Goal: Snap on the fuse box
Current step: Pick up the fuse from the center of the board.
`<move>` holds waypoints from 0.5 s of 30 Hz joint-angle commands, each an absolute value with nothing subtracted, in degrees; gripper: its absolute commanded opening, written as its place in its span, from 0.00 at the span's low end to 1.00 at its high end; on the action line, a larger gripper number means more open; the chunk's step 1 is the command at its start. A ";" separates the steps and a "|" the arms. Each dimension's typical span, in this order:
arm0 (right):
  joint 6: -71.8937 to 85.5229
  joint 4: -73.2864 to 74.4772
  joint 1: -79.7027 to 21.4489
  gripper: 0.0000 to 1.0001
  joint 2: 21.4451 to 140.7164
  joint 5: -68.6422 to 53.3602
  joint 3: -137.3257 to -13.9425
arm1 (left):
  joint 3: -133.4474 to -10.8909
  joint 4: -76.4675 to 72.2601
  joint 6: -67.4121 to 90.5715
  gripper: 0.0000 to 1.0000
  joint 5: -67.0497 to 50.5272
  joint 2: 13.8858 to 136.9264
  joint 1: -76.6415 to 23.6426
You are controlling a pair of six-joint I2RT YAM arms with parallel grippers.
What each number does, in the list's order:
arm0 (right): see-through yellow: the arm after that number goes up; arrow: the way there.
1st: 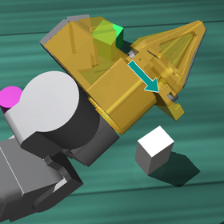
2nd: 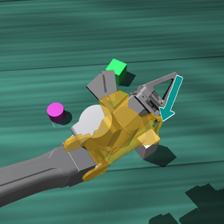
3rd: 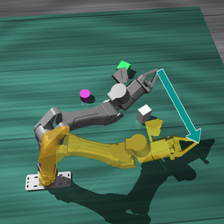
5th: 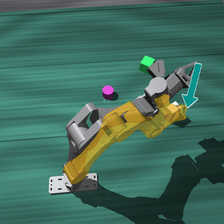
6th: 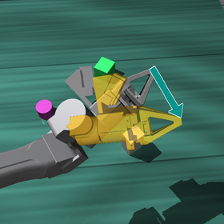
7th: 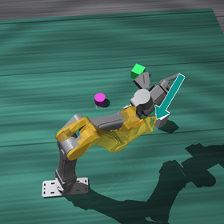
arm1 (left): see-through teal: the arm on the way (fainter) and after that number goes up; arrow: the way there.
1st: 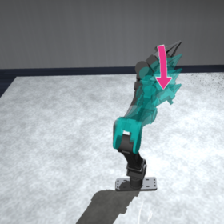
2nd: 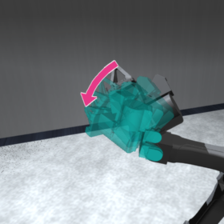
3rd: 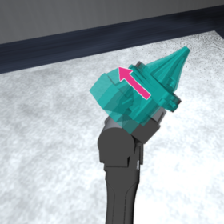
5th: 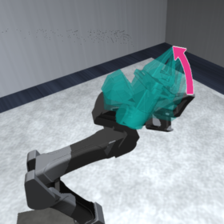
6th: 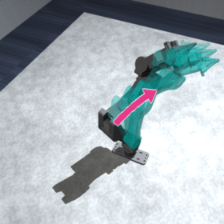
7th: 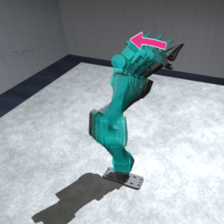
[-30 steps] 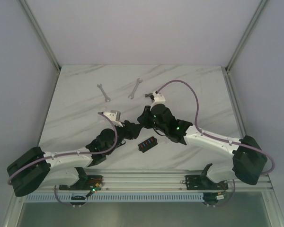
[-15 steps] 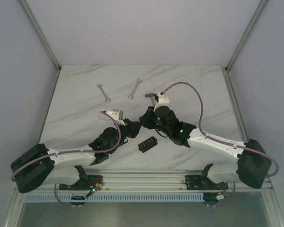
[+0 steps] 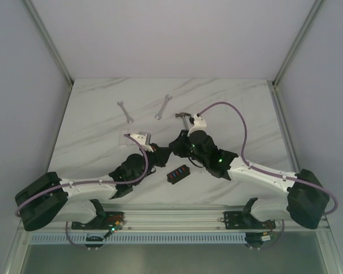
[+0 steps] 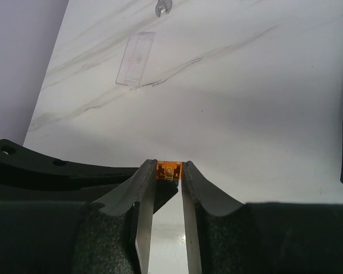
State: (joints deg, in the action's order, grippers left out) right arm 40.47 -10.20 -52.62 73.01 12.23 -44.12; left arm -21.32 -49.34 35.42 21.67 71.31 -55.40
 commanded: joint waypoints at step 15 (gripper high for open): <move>42.45 -12.86 -53.08 0.21 70.56 9.84 -42.19 | -23.76 -49.76 31.70 0.04 21.53 71.51 -55.48</move>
State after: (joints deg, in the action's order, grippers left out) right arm 41.56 -11.90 -52.62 72.07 11.09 -43.20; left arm -22.09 -48.99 33.08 21.69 71.64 -55.51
